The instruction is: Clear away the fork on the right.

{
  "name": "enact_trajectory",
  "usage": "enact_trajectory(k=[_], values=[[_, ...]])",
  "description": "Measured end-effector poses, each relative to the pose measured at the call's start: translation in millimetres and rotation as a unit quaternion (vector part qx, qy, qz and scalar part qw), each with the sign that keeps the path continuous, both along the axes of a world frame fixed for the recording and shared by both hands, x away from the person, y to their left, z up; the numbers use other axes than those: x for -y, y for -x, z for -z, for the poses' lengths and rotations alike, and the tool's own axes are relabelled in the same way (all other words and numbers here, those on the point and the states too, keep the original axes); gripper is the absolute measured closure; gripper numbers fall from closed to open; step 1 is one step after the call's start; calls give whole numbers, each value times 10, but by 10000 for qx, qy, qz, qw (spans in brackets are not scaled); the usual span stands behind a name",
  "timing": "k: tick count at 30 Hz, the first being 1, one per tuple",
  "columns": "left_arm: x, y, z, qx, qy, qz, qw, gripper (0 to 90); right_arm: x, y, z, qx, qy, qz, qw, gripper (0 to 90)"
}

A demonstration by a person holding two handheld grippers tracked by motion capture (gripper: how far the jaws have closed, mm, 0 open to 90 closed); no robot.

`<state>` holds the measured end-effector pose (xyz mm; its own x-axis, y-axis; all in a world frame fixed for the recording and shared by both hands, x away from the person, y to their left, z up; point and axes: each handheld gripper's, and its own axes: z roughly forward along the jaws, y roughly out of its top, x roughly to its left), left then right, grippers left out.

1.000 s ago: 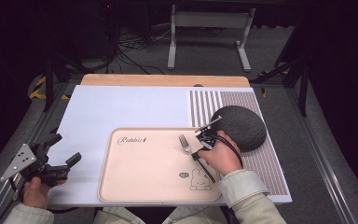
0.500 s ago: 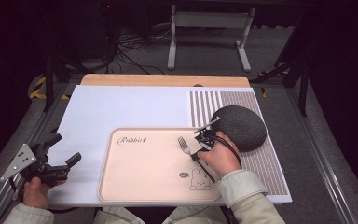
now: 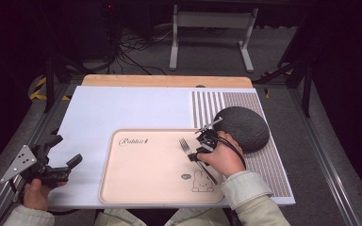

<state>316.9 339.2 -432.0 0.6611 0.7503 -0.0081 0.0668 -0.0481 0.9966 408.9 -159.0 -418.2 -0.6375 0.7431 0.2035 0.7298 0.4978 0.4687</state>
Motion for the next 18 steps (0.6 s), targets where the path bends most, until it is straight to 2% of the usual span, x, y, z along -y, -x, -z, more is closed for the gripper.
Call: enact_trajectory(k=[1, 2, 5, 7, 9, 11, 14, 18], values=[[0, 0, 0, 0, 0, 2, 10000, 3, -11, -1, 1, 82, -105, -61, 9999, 328], [0, 0, 0, 1, 0, 1, 10000, 4, -33, 0, -1, 267, -145, -258, 9992, 262], [-1, 0, 0, -2, 2, 3, 10000, 3, -75, 2, -24, 597, -100, -634, 9962, 223], [0, 0, 0, 1, 0, 3, 10000, 4, -115, 7, -56, 811, -114, -892, 9926, 209], [0, 0, 0, 0, 1, 5, 10000, 4, -148, 8, -82, 941, -170, -1114, 9892, 207], [3, -1, 2, 18, 24, 9, 10000, 4, -184, 17, -97, 960, -255, -1203, 9878, 188], [3, -2, 2, 13, 18, 22, 10000, 4, -220, 10, -108, 1029, -298, -1374, 9847, 203], [1, -3, 3, 14, 22, 20, 10000, 3, -234, -4, -145, 1141, -157, -1621, 9800, 363]])
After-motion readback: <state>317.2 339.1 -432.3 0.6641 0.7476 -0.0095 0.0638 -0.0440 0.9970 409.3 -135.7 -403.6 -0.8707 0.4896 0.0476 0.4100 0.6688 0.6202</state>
